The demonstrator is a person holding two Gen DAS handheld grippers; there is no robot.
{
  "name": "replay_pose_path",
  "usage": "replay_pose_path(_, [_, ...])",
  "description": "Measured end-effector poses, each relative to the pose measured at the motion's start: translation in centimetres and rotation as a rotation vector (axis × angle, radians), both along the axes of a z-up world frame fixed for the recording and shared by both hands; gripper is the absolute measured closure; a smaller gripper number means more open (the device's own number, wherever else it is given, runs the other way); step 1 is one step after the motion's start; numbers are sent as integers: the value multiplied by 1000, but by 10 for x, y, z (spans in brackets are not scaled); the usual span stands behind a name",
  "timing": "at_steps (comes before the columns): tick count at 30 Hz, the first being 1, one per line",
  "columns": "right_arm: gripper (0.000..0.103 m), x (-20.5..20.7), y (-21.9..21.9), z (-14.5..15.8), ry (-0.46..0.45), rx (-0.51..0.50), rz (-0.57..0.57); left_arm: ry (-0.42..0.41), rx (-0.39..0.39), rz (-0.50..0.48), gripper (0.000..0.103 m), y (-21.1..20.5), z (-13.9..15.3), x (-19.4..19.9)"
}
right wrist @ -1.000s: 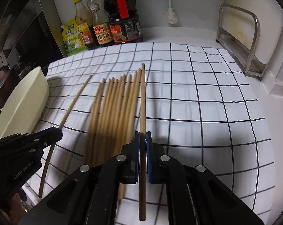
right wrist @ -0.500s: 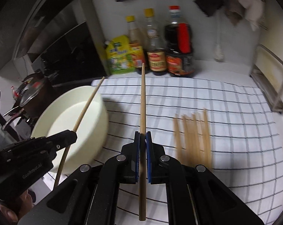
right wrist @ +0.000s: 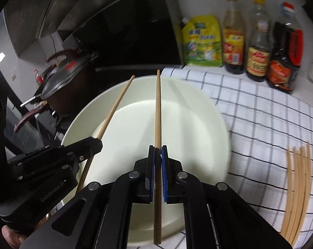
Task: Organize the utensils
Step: 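Carry the chopsticks into the white basin with both tools and open them, then withdraw both open tools from the basin back toward the chopsticks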
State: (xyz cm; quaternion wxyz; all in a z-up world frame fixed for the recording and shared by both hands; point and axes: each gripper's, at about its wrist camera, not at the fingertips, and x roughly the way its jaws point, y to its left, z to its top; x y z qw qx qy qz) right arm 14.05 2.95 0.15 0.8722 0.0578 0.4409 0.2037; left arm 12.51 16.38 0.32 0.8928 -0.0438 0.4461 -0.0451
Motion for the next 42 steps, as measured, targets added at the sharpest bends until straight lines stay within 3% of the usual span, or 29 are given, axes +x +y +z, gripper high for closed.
replay_pose_path(7, [97, 9, 8, -26, 80, -12, -6, 53, 2, 16, 95, 14, -26, 12])
replay_pose_path(14, [96, 8, 6, -26, 67, -33, -17, 79, 2, 40, 94, 21, -37, 15])
replay_pose_path(16, [92, 7, 3, -24, 55, -35, -24, 69, 3, 53, 82, 24, -35, 13])
replay_pose_path(18, [88, 6, 1, -21, 45, -34, -30, 52, 5, 63, 64, 27, -32, 10])
replay_pose_path(20, [88, 5, -1, -17, 37, -36, -36, 37, 5, 69, 56, 29, -29, 7])
replay_pose_path(42, [85, -52, -19, 6, -8, -16, -80, -43, 6, 116, 52, 34, 2, -50])
